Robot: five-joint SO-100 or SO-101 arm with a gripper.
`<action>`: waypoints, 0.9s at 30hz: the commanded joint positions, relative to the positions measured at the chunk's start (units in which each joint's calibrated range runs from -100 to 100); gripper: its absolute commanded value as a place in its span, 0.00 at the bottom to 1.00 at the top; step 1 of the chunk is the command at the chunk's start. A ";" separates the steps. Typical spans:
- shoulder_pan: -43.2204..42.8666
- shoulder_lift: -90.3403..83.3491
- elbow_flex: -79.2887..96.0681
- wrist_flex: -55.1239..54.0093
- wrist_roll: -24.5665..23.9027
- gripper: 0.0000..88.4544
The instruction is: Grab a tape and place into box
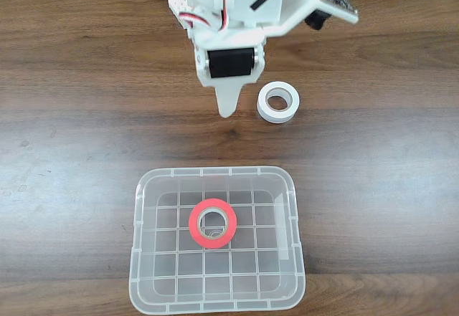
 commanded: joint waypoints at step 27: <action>0.13 -96.57 113.38 -34.97 6.14 0.03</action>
